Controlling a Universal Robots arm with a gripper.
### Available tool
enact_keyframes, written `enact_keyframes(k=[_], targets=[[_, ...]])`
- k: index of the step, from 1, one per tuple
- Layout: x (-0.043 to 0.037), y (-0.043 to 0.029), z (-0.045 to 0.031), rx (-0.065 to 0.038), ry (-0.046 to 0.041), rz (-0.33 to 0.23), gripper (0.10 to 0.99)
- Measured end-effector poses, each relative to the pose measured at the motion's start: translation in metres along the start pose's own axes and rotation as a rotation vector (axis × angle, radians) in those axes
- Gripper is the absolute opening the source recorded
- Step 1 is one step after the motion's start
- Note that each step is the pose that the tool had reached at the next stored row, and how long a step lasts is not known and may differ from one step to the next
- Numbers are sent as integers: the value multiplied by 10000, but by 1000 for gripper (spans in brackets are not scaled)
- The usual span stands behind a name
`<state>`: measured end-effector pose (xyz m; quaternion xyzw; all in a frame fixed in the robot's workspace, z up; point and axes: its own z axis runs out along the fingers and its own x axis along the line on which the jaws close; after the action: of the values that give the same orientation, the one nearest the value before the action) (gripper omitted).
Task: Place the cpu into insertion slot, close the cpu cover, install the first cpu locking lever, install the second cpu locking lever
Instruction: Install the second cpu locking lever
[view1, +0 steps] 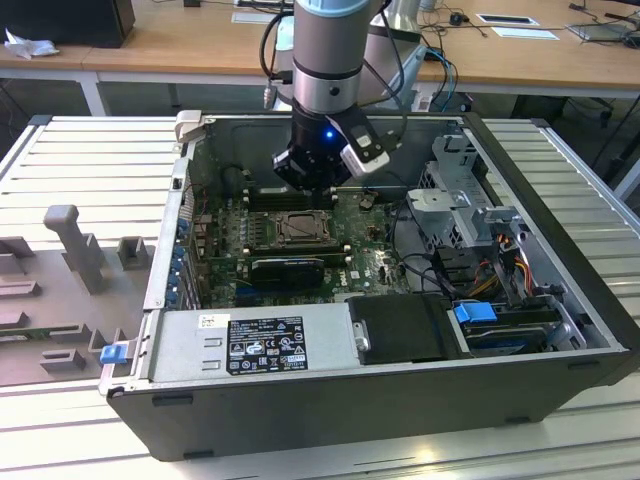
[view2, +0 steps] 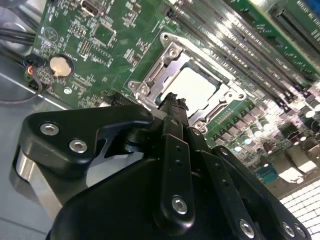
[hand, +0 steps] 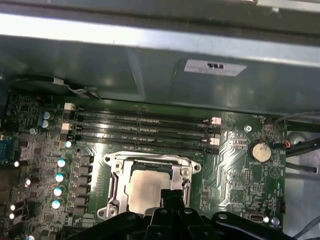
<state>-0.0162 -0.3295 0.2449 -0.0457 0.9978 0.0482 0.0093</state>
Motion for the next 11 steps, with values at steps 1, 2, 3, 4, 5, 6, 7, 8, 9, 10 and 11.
enact_keyframes(k=[1,2,3,4,5,6,7,8,9,10,11], targets=[[2,-27,-3,0,0,-1,106],[4,-45,-5,1,1,0,106],[6,-63,-6,1,1,0,106],[8,-83,-8,1,0,0,106],[9,-95,-9,0,0,0,106],[12,-125,-12,0,0,0,106],[14,-152,-15,0,0,-1,106],[17,-180,-18,1,1,-1,106],[18,-197,-20,0,0,0,106],[20,-211,-22,0,0,0,106],[21,-230,-24,0,0,-1,106]])
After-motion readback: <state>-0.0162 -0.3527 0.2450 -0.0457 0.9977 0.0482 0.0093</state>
